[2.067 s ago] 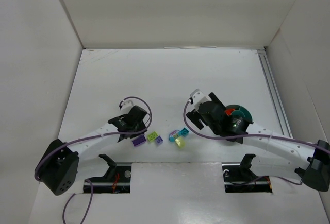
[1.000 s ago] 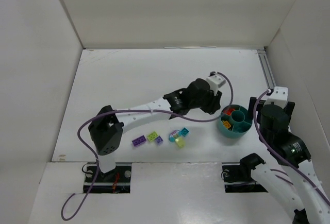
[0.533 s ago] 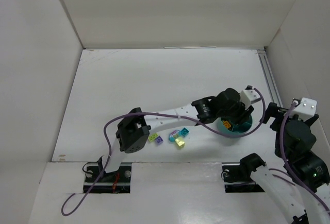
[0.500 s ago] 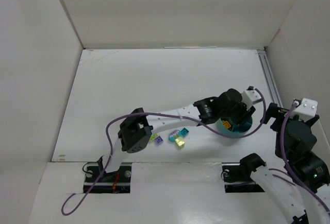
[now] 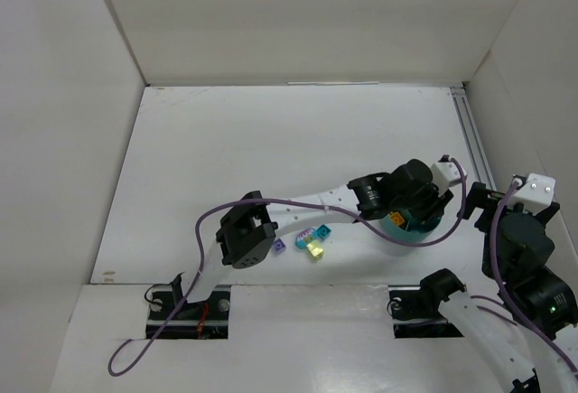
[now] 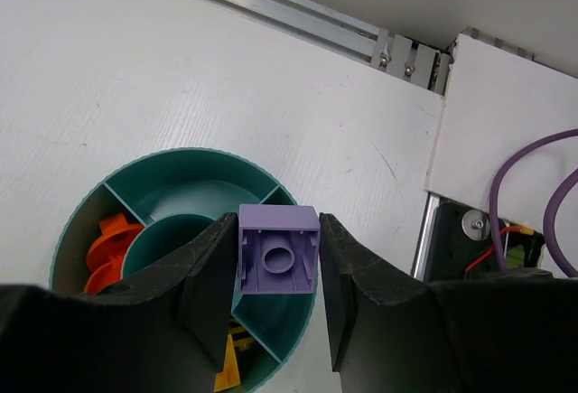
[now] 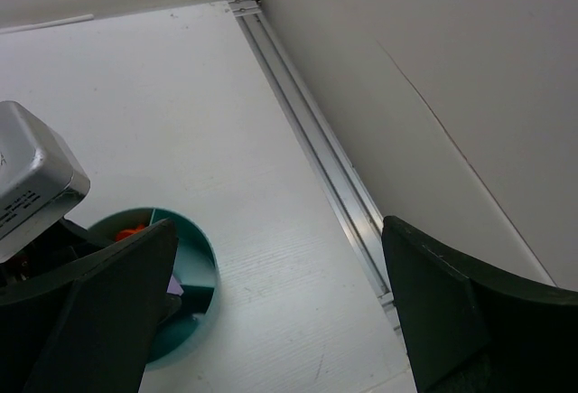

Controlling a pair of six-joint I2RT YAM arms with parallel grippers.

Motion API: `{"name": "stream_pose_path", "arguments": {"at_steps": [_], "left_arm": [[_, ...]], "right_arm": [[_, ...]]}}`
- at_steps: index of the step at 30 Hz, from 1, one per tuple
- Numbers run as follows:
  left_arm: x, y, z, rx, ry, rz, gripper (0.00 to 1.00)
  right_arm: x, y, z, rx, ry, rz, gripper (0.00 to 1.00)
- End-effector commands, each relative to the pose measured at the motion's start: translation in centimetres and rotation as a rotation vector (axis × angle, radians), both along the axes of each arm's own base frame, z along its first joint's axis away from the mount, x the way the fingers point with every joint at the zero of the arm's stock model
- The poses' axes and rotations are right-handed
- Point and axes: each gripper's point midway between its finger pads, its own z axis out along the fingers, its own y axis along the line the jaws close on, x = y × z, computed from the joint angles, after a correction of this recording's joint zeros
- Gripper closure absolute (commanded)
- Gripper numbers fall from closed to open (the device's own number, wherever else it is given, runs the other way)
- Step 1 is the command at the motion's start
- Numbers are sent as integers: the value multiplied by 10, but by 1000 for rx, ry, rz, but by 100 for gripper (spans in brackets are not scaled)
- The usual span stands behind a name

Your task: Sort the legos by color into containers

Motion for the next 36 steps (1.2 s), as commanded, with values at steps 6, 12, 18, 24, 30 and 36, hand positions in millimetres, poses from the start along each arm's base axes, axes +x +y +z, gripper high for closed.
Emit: {"name": "stream_pose_path", "arguments": {"at_steps": [6, 12, 18, 24, 30, 36], "left_arm": [[-9, -6, 36, -77, 0, -26, 75], [-19, -10, 30, -62, -20, -19, 74], [-11, -12, 11, -28, -34, 13, 72], [-3, -15, -6, 4, -41, 49, 70], [11, -13, -16, 21, -61, 126, 69], [15, -11, -21, 33, -70, 151, 59]], "right_arm": [[-3, 1, 9, 17, -44, 23, 0], [-2, 2, 5, 14, -36, 23, 0], [-2, 1, 5, 5, -32, 24, 0], [-2, 1, 5, 5, -32, 24, 0], [0, 4, 4, 7, -32, 33, 0], [0, 3, 4, -1, -28, 34, 0]]}}
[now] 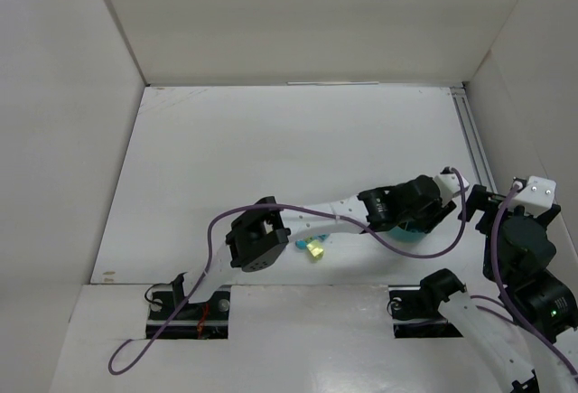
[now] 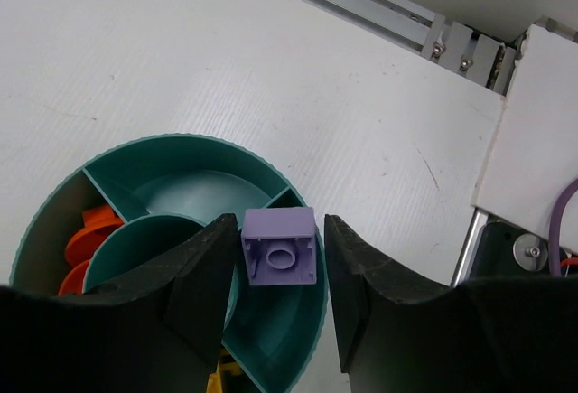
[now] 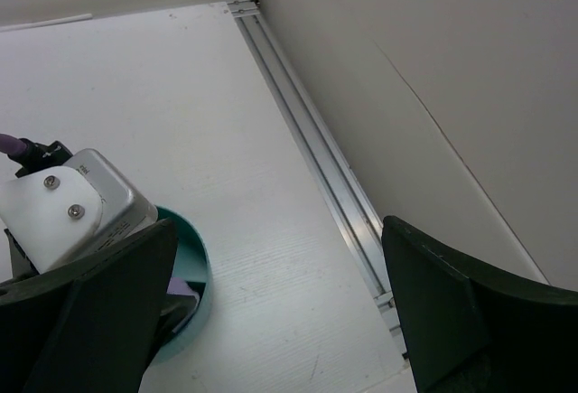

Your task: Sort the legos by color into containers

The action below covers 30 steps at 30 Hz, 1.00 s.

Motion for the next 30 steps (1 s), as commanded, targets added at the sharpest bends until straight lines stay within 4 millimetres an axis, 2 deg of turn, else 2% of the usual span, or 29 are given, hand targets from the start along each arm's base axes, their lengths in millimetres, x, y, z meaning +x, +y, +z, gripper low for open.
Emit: {"name": "stream_pose_path", "arguments": {"at_steps": [1, 3, 5, 7, 11, 12, 16, 17, 19, 20, 21, 24, 25, 26, 27, 28, 29, 30], "left_arm": [[10, -2, 18, -29, -36, 40, 59], [4, -2, 20, -30, -35, 31, 57], [4, -2, 20, -30, -35, 31, 50], [5, -2, 28, -46, -44, 40, 50], [5, 0, 29, -46, -44, 40, 48], [4, 0, 36, -60, -39, 44, 41], [1, 11, 59, -86, -46, 44, 25], [-1, 21, 72, -94, -56, 41, 22], [1, 38, 82, -104, -74, 76, 18], [0, 50, 117, -177, -96, 89, 15], [0, 63, 101, -142, -105, 103, 9], [3, 100, 113, -145, -118, 181, 4], [7, 112, 111, -140, -92, 225, 1], [19, 127, 108, -128, -79, 286, 1], [23, 145, 109, -116, -51, 324, 1], [37, 168, 89, -73, -15, 392, 1], [41, 182, 79, -76, 51, 448, 1], [46, 203, 65, -48, 89, 513, 1]], "right_arm": [[3, 5, 5, 9, -23, 28, 0], [3, 5, 5, 9, -23, 28, 0], [4, 6, 5, 11, -23, 37, 0], [4, 6, 5, 11, -23, 37, 0], [4, 6, 7, 6, -28, 38, 0], [4, 6, 7, 6, -28, 38, 0], [4, 6, 7, 6, -28, 38, 0], [4, 6, 7, -2, -24, 39, 0], [3, 5, 10, 2, -34, 39, 0], [3, 6, 12, 6, -42, 39, 0], [8, 9, 16, -22, -43, 65, 0], [22, 29, 20, -68, -24, 179, 0], [34, 38, 18, -115, 20, 219, 0], [42, 52, 18, -135, 35, 302, 0], [50, 63, 16, -162, 58, 355, 0], [64, 75, 14, -209, 91, 411, 0], [71, 85, 9, -231, 109, 465, 0], [78, 105, 4, -237, 116, 566, 0]]}}
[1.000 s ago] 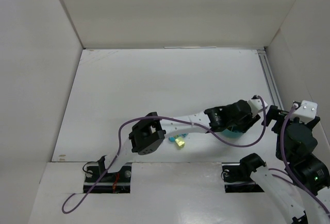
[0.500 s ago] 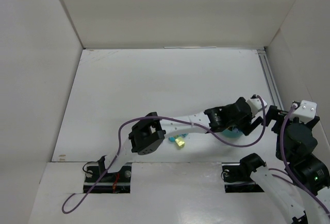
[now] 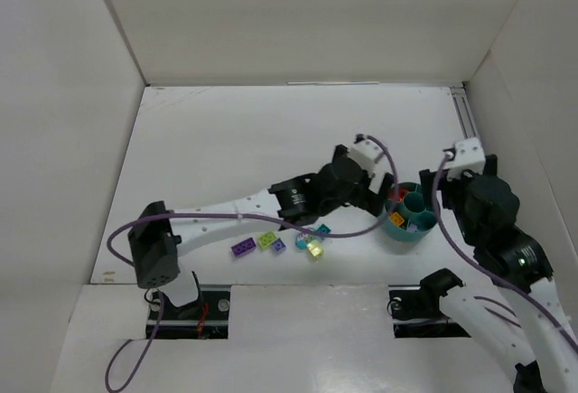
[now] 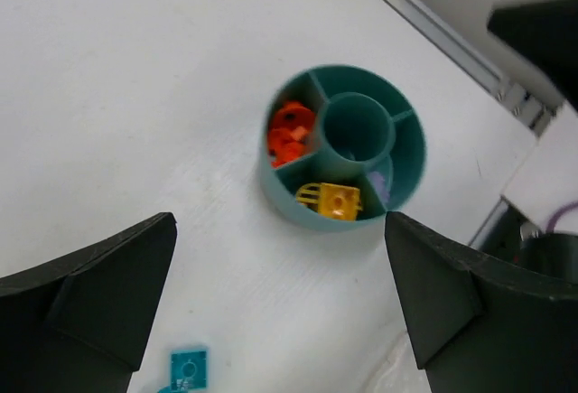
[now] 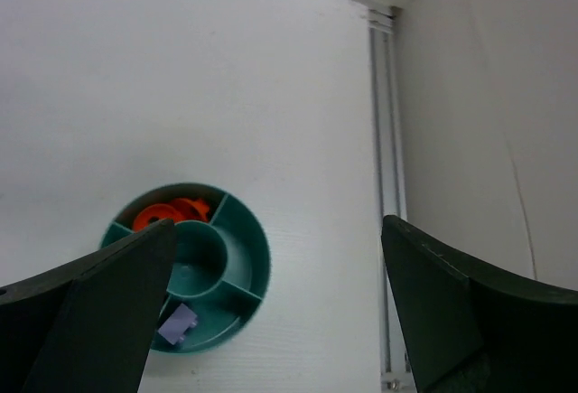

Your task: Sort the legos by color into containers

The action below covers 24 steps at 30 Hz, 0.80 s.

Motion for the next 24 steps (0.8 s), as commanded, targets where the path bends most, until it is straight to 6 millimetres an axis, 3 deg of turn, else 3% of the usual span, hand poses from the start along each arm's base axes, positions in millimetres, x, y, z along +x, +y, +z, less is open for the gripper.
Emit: {"name": "stream_pose_path", "arguments": {"at_steps": [1, 3, 4, 5, 7, 8, 10, 11, 12, 14, 15, 16, 18, 19, 21, 22, 23, 24], "left_arm": [[37, 88, -41, 35, 161, 294, 1], [44, 130, -59, 30, 234, 419, 1], [42, 154, -54, -38, 297, 504, 1], [48, 191, -82, -12, 348, 607, 1], [46, 235, -100, -26, 437, 739, 0], [41, 257, -105, -75, 478, 813, 0], [43, 300, -118, -96, 528, 965, 0], [43, 314, -111, -147, 526, 1001, 0], [44, 335, -120, -166, 544, 1082, 0], [41, 351, -122, -190, 549, 1120, 0], [39, 359, -118, -217, 538, 1134, 0], [41, 367, -115, -233, 533, 1163, 0], [38, 378, -115, -230, 520, 1207, 0], [38, 383, -114, -239, 515, 1229, 0], [38, 385, -114, -245, 519, 1248, 0], [38, 385, -114, -244, 519, 1248, 0], [38, 385, -117, -236, 523, 1251, 0], [38, 386, -116, -235, 516, 1258, 0]], "right_arm": [[38, 57, -5, -101, 23, 298, 0], [46, 90, -15, -117, 27, 476, 0], [48, 107, -20, -126, 29, 553, 0], [57, 122, -33, -147, 53, 613, 0], [58, 150, -47, -162, 84, 713, 0], [50, 181, -53, -174, 81, 808, 0], [49, 211, -72, -243, 125, 849, 0], [29, 244, -80, -272, 127, 954, 0], [27, 267, -96, -312, 164, 987, 0], [15, 301, -111, -345, 184, 1049, 0], [3, 329, -107, -338, 145, 1109, 0], [-2, 348, -130, -346, 197, 1130, 0], [-15, 376, -144, -333, 223, 1187, 0], [-12, 393, -157, -311, 248, 1186, 0], [-15, 411, -170, -291, 276, 1198, 0], [-11, 423, -168, -262, 264, 1193, 0], [-11, 430, -187, -270, 301, 1195, 0], [-12, 438, -191, -264, 309, 1215, 0]]}}
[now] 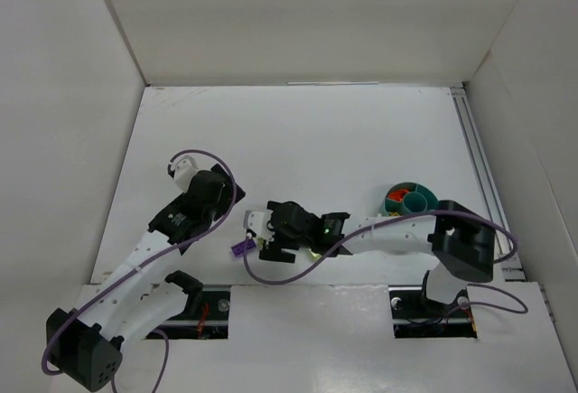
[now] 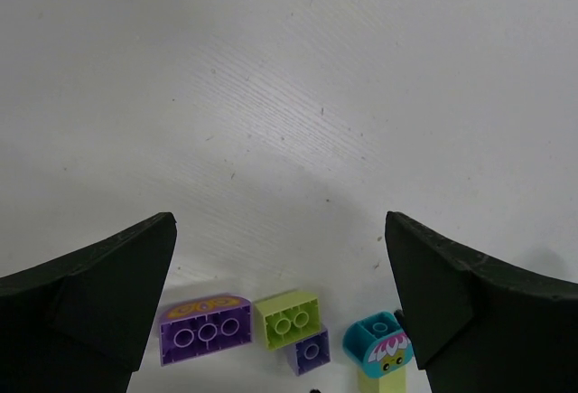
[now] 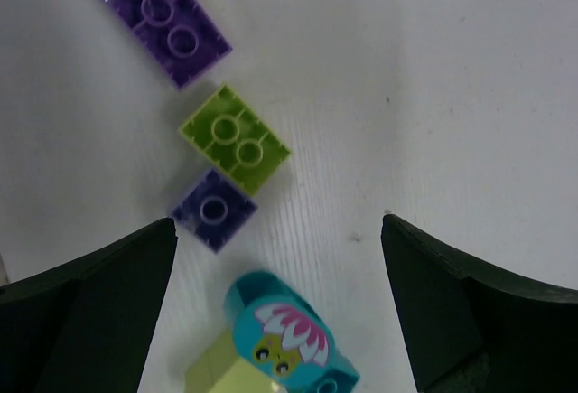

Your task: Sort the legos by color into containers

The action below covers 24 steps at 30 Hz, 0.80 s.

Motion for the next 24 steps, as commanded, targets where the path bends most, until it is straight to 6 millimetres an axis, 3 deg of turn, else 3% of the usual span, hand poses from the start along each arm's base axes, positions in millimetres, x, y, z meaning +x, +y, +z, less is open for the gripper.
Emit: {"name": "stream_pose_path", "arguments": {"at_steps": [1, 6, 8, 12, 17, 21, 24], "left_arm": [[-3, 8, -8, 19, 28, 47, 0], [-2, 6, -10, 20, 42, 41, 0], [-1, 5, -8, 15, 34, 41, 0], [-2, 6, -10, 15, 34, 41, 0], [-3, 5, -8, 5, 29, 35, 0], [-1, 4, -7, 6, 20, 29, 0], [0, 1, -10, 5, 31, 22, 0]], "right_arm": [[11, 54, 28, 184, 1, -14, 0], [11, 60, 13, 164, 30, -21, 0], [12, 58, 11, 152, 26, -31, 0], [6, 44, -17, 46, 75, -48, 0], [2, 32, -35, -17, 115, -84, 0], [2, 24, -42, -49, 131, -128, 3], [3, 22, -43, -55, 132, -141, 13]]}}
